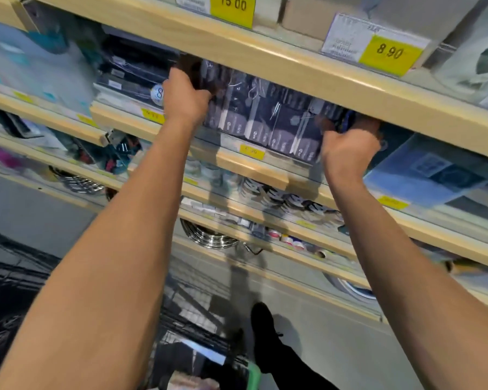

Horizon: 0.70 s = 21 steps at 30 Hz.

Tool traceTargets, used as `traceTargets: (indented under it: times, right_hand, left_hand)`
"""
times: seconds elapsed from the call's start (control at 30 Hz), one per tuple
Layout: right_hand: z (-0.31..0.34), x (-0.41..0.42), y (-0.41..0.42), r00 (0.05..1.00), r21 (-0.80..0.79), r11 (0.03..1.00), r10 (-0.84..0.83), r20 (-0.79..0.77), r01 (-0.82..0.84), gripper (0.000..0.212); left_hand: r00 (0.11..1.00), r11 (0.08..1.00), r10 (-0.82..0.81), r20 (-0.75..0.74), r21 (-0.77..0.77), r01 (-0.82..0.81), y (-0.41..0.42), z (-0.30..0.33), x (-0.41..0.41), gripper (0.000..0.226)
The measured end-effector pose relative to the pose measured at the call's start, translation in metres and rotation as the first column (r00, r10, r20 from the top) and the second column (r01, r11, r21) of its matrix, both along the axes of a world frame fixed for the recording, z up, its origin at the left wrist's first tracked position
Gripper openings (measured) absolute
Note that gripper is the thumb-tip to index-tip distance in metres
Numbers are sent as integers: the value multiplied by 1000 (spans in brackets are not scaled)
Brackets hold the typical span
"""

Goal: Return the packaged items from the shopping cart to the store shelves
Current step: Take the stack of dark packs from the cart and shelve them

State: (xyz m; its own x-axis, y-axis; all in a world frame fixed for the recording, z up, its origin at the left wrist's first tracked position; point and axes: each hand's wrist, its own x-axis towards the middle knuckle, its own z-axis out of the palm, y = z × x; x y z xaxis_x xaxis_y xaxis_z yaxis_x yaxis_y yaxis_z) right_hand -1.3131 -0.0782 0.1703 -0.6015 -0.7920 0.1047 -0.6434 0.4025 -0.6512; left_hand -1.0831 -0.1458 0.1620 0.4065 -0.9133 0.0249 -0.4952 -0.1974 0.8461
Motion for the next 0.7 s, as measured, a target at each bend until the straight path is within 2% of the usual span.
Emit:
traceTargets:
  times: [0.07,0.2,0.33,0.43,0.53,0.6,0.7]
  right_hand:
    - [-3,0,0,994,2,1000,20,-108,-20,11]
    - [-10,0,1,984,-55,996,66,-166,-76,9]
    - [-23,6,9,988,-103,992,52,-145,-67,33]
    - [-31,15,17,983,-62,992,95,-159,-106,33]
    - [-34,18,10,980,-30,989,140,-143,-146,28]
    - [-34,17,2,980,24,989,151,-130,-149,34]
    - [-35,19,4,985,-13,991,130,-114,-132,28]
  left_hand:
    - [989,999,51,135,-5,-51,-1,-2,-6,39]
    - [953,999,-16,304,48,1,-5,-5,-10,37]
    - [911,995,-85,403,88,54,-7,-13,-8,44]
    - [896,994,-105,431,80,78,-6,-19,-9,34]
    - [827,988,-145,543,125,92,-1,-23,-12,25]
    - [807,988,-147,572,129,88,2,-26,-12,33]
    - [868,992,-129,479,75,106,10,-29,-12,56]
